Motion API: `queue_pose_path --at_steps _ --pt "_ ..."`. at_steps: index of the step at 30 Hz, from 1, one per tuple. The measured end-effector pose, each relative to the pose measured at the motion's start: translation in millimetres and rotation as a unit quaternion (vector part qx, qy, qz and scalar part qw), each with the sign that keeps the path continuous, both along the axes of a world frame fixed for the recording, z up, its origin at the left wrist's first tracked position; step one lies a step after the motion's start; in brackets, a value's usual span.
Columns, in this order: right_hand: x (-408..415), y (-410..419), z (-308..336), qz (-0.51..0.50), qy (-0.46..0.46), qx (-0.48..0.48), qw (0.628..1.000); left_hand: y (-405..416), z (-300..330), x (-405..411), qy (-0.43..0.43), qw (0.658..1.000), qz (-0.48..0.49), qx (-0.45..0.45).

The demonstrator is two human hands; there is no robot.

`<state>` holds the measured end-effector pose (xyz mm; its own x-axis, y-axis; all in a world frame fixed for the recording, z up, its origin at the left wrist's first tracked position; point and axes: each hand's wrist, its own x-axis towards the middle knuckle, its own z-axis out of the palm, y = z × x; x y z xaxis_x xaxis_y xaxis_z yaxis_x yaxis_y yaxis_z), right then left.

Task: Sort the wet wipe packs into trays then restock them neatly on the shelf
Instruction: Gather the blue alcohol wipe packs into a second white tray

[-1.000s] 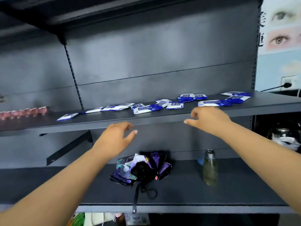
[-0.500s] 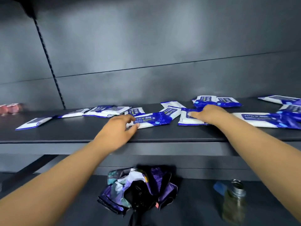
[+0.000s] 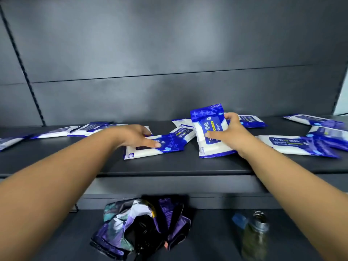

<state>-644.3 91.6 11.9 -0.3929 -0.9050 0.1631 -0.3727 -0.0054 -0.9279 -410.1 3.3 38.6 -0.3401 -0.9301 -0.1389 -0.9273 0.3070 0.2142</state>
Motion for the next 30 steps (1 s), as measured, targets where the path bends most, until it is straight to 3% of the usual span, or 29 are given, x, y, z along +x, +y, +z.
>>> queue_pose_path --at_steps 5,7,10,14,16,18,20,24,30 --pt "6 -2 3 0.003 -0.027 -0.002 1.0 5 9 0 -0.012 0.999 0.035 -0.019" --pt "10 4 7 0.043 -0.122 -0.017 0.991 12 11 3 0.044 0.997 0.058 -0.036" --pt "20 19 9 0.137 -0.279 -0.048 0.949 35 15 15 0.12 0.984 0.088 -0.094" --pt "46 49 4 0.22 -0.296 -0.041 0.929 86 15 40 0.236 0.953 0.127 -0.141" --pt "58 70 2 0.235 -0.284 -0.039 0.929 113 7 53 0.369 0.915 0.12 -0.108" --pt "72 96 -1 0.242 -0.272 -0.042 0.93 144 -6 65 0.519 0.847 0.11 -0.016" --pt "85 126 -9 0.242 -0.274 -0.039 0.93 176 -25 73 0.605 0.785 0.108 0.075" --pt "110 186 -30 0.228 -0.274 -0.02 0.934 235 -64 86 0.659 0.728 0.11 0.153" --pt "114 278 -77 0.177 -0.267 0.01 0.947 310 -108 95 0.688 0.683 0.093 0.227"
